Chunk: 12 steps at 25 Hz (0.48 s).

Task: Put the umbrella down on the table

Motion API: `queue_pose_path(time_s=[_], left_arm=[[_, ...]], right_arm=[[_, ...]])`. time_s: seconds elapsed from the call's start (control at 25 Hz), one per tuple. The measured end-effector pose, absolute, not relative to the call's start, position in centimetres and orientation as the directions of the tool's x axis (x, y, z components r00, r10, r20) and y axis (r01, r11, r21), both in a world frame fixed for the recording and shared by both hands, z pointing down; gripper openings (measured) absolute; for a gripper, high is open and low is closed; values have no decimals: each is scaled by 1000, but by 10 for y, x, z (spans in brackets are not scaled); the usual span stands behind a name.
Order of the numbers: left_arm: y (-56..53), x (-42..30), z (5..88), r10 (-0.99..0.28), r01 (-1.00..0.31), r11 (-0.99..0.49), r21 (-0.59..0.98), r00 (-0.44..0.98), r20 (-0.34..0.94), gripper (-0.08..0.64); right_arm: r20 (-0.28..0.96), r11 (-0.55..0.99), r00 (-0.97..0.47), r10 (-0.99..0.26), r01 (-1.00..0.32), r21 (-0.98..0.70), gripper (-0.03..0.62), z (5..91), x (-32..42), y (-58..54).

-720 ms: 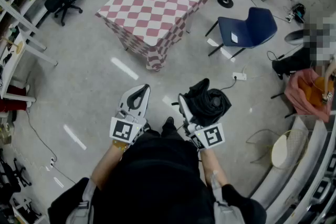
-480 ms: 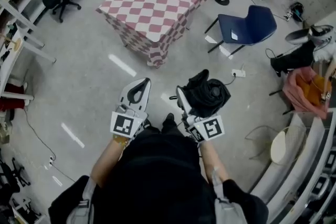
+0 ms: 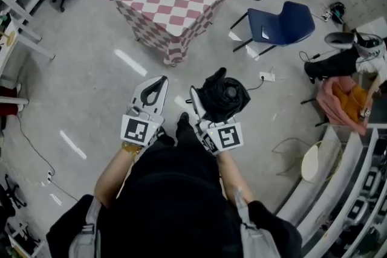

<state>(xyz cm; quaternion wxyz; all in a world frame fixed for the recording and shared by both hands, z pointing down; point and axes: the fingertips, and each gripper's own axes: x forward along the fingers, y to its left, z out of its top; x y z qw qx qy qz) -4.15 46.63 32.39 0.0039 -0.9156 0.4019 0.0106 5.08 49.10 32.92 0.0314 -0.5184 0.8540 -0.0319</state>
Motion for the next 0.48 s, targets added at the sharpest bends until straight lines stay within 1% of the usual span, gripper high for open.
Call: queue_pose_path(time_s=[0.2, 0.48], left_arm=[[452, -30, 330, -755, -755, -656, 4, 656, -10, 15], [430, -1, 346, -782, -783, -623, -9, 622, 47, 15]], right_arm=[[-11, 495, -495, -869, -866, -68, 190, 335, 55, 473], [-58, 528, -524, -850, -845, -86, 190, 338, 82, 446]])
